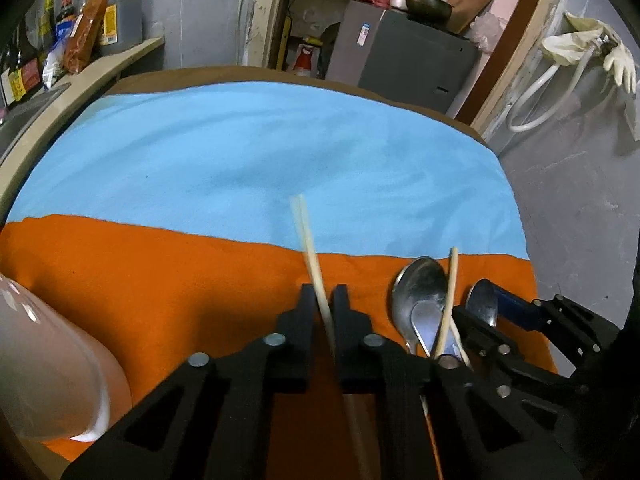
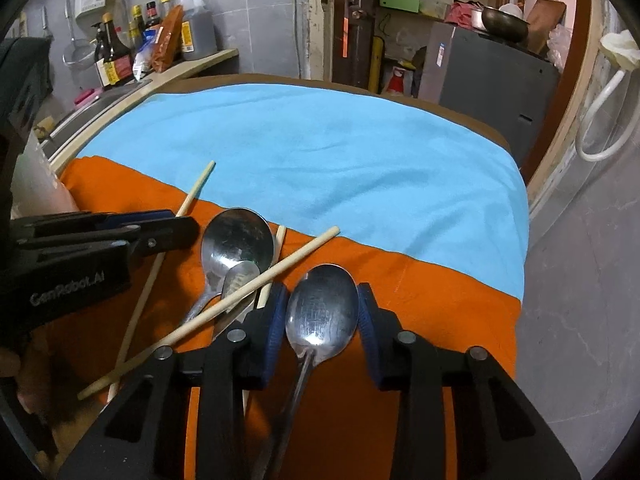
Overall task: Organize utensils
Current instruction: 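Grasp a wooden chopstick with the left tool while the right tool grasps a silver spoon, then lift the chopstick and spoon over the white caddy and lower them in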
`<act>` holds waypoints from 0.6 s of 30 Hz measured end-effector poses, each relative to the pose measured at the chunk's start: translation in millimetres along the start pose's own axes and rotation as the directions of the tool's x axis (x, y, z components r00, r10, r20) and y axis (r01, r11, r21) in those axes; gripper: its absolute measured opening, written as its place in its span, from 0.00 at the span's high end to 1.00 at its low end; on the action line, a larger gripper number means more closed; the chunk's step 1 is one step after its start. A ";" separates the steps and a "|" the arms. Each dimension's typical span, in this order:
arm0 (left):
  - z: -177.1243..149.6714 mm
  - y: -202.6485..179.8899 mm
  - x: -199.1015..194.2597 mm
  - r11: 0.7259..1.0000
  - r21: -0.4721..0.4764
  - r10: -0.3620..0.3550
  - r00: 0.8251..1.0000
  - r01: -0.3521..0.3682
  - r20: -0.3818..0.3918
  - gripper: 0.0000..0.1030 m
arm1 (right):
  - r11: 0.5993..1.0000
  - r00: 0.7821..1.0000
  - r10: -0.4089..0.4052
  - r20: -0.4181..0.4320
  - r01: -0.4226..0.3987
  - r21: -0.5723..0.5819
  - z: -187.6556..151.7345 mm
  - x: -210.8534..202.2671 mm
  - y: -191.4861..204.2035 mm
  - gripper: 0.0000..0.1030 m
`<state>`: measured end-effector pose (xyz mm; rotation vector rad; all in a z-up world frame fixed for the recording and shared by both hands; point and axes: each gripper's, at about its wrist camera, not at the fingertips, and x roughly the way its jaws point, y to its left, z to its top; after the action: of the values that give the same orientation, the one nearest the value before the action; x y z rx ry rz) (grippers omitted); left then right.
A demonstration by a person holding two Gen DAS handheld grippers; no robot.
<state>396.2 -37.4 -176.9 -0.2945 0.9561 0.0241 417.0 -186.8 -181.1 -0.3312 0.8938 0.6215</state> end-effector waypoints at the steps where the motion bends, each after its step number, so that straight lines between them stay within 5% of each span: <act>1: 0.3 2.1 -0.9 1.000 -0.014 -0.004 1.000 0.004 -0.005 0.98 | 1.000 1.000 0.009 0.000 -0.009 0.012 0.1 0.5 -0.8 0.69; 5: -6.2 0.1 -14.9 0.999 -0.021 -0.032 0.999 0.033 0.026 0.98 | 0.991 0.993 0.104 0.060 -0.109 0.081 -5.9 -15.5 -14.0 0.69; 9: -18.9 -5.9 -48.5 0.994 -0.033 -0.098 0.984 0.104 0.149 0.98 | 0.991 0.975 0.095 0.199 -0.111 0.069 -16.7 -54.0 -13.5 0.69; 12: -30.8 -10.0 -83.0 0.985 -0.016 -0.160 0.944 0.172 0.288 0.98 | 0.992 0.953 0.082 0.292 -0.105 0.063 -24.8 -79.0 -9.4 0.69; 18: -38.0 -11.7 -128.9 0.975 0.016 -0.206 0.878 0.220 0.433 0.98 | 0.995 0.898 0.050 0.438 -0.084 0.058 -26.1 -118.6 2.5 0.69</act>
<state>292.9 -44.4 -90.5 -0.4052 0.4756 -0.0942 343.7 -241.3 -101.1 -0.0832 0.4948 0.6895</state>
